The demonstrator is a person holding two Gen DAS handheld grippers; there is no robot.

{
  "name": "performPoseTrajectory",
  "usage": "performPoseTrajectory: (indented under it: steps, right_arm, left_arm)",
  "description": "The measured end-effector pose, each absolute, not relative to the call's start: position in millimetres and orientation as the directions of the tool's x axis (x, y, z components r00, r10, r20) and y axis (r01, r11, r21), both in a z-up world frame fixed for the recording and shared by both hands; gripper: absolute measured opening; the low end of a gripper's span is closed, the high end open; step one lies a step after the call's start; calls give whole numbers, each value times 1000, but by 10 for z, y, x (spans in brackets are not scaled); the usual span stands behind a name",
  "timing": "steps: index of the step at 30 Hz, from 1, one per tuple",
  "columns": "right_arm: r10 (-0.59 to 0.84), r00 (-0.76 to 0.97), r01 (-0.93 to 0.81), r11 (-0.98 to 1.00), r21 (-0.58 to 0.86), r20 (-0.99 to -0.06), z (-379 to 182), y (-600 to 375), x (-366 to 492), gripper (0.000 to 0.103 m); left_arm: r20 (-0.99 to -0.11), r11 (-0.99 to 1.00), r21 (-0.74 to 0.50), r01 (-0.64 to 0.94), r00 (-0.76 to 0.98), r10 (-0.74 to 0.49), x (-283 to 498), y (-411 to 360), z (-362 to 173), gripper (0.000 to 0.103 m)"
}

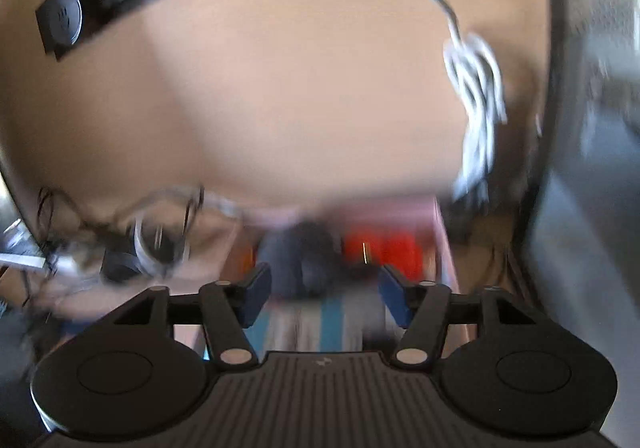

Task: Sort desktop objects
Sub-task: 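Carry the wipes pack and plush cat over the pink box and open both grippers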

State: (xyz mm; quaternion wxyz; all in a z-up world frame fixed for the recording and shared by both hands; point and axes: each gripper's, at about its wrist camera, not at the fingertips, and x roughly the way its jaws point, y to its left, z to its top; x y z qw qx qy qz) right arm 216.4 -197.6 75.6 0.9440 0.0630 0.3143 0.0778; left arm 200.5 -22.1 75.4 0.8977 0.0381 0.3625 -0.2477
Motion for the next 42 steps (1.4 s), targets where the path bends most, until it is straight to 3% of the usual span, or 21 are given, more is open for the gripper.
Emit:
performPoseTrajectory:
  steps: [2,5,13,18,24,26,30,35,37,42]
  right_arm:
    - [198,792,-112,977,181,-577,702,-1891,2405,62]
    - [153,752,-86,987,134,-641,428,-1723,2829,44]
    - [124,739,-30,988,151,-662,366,-2098,2530,46]
    - [308,649,-5,916,401,-696,107,-2353,2394,46]
    - [230,738,-73,962,263,-635,414,-2238,2154,47]
    - [204,769,-71,969,236,-606,537,-2271,2051,52]
    - [177,795,-83,979,184,-580,610,-2330,1784,73]
    - [233,750,-127,969,211,-619,503,-2261,1683,71]
    - [239,709,-152,971,187,-664,418,-2137,1789,59]
    - [206,630,-146,978,146,-749,154,-1900,2034,58]
  left_arm:
    - [-663,869,-101,484,619,-421,1959,-258,782,102]
    - [-667,869,-71,490,624,-407,1908,-279,767,102]
    - [-697,904,-91,418,622,-358,2051,-195,636,102]
    - [-698,905,-24,425,641,-319,2107,-383,614,102]
    - [-707,918,7,397,651,-276,2094,-322,597,102]
    - [-701,924,6,383,660,-269,2021,-300,628,102]
    - [-696,934,0,358,671,-258,1753,-238,663,102]
    - [-748,950,-21,312,626,-222,1303,-64,528,102]
    - [-769,953,-38,300,600,-220,1134,-12,477,102]
    - [-775,950,-67,306,583,-242,815,79,471,102]
